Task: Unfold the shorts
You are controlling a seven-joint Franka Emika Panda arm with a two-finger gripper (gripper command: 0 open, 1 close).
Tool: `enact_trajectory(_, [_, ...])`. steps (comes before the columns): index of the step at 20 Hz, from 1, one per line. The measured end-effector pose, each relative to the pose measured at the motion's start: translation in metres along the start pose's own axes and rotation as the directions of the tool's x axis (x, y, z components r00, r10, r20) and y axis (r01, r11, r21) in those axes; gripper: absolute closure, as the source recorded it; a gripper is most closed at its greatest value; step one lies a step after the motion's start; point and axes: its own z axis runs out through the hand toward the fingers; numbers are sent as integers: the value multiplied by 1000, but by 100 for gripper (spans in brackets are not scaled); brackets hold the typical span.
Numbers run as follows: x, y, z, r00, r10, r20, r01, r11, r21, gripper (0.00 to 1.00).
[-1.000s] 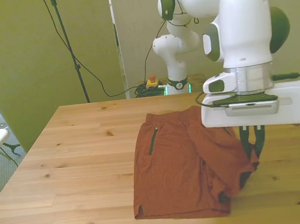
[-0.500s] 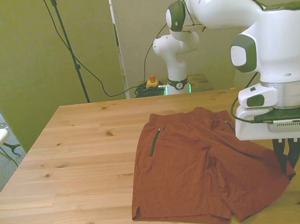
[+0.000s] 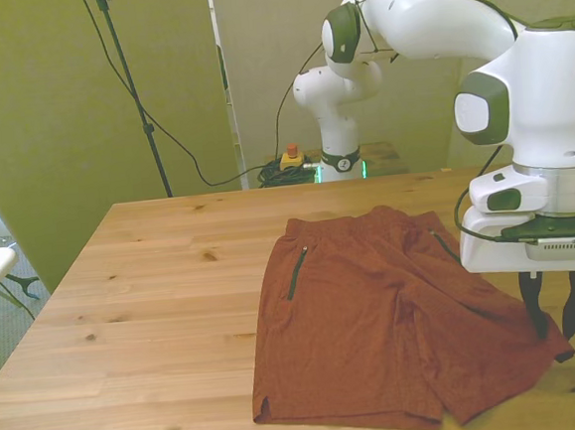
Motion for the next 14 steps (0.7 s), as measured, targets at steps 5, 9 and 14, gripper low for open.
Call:
enact_trajectory(5, [7, 2, -29, 1000, -5, -4, 5, 999, 41, 0])
enact_trajectory(9, [6, 22, -47, 1000, -5, -12, 5, 1000, 13, 0])
enact_trajectory(14, [25, 81, -39, 999, 26, -27, -28, 996, -85, 0])
